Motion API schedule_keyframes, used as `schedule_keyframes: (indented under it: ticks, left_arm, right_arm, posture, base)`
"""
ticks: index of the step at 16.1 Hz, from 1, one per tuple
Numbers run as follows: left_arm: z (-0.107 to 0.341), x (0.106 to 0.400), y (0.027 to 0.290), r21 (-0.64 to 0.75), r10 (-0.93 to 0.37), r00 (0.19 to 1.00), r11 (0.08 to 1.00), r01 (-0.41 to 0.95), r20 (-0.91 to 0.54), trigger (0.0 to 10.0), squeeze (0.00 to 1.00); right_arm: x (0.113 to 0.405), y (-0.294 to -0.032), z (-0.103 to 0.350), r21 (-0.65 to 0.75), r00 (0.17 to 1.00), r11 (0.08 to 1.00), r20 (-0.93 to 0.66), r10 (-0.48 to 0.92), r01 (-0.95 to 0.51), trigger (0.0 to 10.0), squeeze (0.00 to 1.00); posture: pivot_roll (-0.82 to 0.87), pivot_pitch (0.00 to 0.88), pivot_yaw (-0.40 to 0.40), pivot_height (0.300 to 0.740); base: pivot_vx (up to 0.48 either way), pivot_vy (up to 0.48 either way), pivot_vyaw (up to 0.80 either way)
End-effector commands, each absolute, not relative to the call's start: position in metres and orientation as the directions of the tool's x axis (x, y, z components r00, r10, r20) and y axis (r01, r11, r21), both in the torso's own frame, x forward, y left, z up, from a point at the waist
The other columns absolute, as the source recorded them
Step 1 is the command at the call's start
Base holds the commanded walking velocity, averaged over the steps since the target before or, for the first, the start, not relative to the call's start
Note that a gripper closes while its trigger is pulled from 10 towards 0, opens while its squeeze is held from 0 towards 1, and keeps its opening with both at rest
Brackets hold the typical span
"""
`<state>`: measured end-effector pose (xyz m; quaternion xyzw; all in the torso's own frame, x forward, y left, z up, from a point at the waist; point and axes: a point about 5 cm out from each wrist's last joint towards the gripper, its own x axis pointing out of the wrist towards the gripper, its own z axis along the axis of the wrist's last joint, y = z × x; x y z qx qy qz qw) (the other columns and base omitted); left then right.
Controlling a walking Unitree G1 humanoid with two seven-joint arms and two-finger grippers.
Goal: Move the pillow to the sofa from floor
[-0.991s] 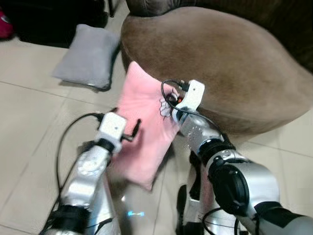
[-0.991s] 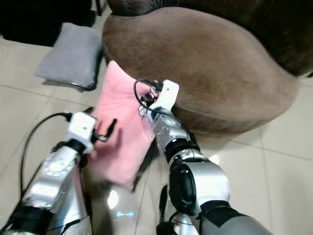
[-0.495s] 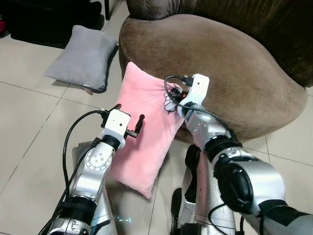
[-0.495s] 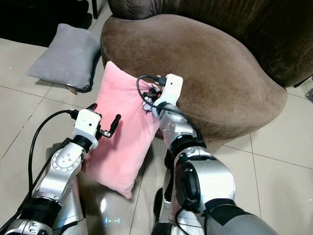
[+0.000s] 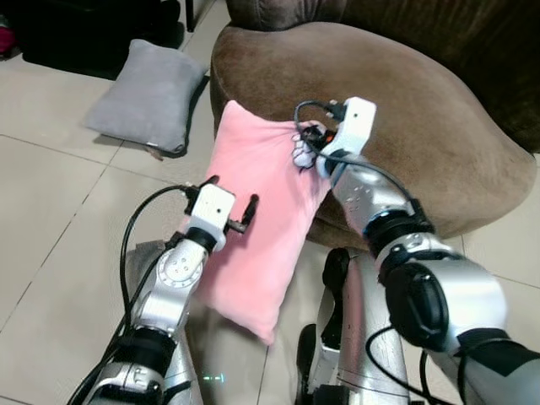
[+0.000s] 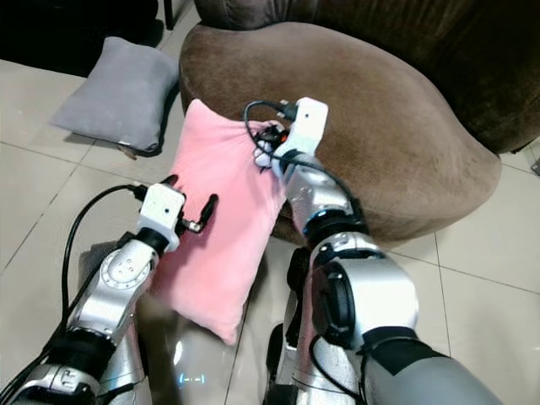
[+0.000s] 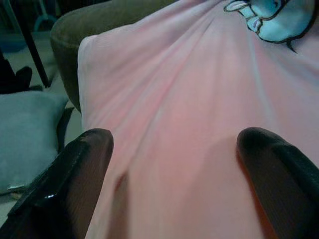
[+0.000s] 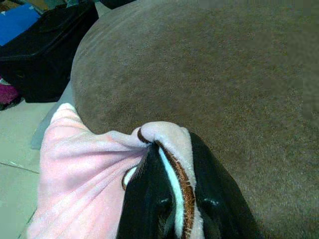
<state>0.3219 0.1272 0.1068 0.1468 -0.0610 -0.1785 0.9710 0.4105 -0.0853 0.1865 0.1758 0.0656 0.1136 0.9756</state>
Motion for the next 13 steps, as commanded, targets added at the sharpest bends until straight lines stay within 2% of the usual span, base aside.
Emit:
schedule_keyframes:
  ticks: [1, 6, 10, 11, 12, 13]
  left_arm:
    - [0.101, 0.32, 0.118, 0.305, -0.389, 0.92, 0.883, 0.357, 0.05, 10.0, 0.0]
    - [0.098, 0.32, 0.111, 0.305, -0.406, 0.913, 0.876, 0.374, 0.046, 10.0, 0.0]
    - [0.1, 0.319, 0.107, 0.271, -0.405, 0.913, 0.886, 0.377, 0.054, 10.0, 0.0]
    - [0.12, 0.32, 0.108, 0.188, -0.394, 0.912, 0.91, 0.37, 0.109, 10.0, 0.0]
    - [0.155, 0.309, 0.124, 0.21, -0.427, 0.888, 0.896, 0.39, 0.17, 10.0, 0.0]
    - [0.161, 0.302, 0.136, 0.216, -0.433, 0.887, 0.892, 0.396, 0.161, 10.0, 0.0]
  right_arm:
    - [0.422, -0.135, 0.307, 0.305, 0.942, 0.934, 0.326, 0.081, -0.186, 0.0, 0.0]
    - [0.42, -0.156, 0.36, 0.248, 0.905, 0.953, 0.422, 0.056, -0.174, 0.0, 0.0]
    - [0.418, -0.16, 0.373, 0.23, 0.892, 0.959, 0.449, 0.046, -0.165, 0.0, 0.0]
    - [0.418, -0.162, 0.374, 0.22, 0.893, 0.963, 0.449, 0.043, -0.157, 0.0, 0.0]
    - [0.42, -0.168, 0.364, 0.2, 0.906, 0.971, 0.422, 0.034, -0.129, 0.0, 0.0]
    - [0.42, -0.17, 0.359, 0.193, 0.914, 0.974, 0.405, 0.031, -0.118, 0.0, 0.0]
  posture:
    - [0.04, 0.11, -0.211, 0.39]
    - [0.03, 0.102, -0.217, 0.39]
    - [0.03, 0.103, -0.218, 0.39]
    - [0.03, 0.104, -0.213, 0.39]
    - [0.05, 0.118, -0.208, 0.39]
    - [0.05, 0.121, -0.208, 0.39]
  base:
    - [0.0, 0.0, 0.0]
    - [0.0, 0.0, 0.0]
    - [0.0, 0.0, 0.0]
    - [0.0, 0.0, 0.0]
    - [0.0, 0.0, 0.0]
    - [0.0, 0.0, 0.0]
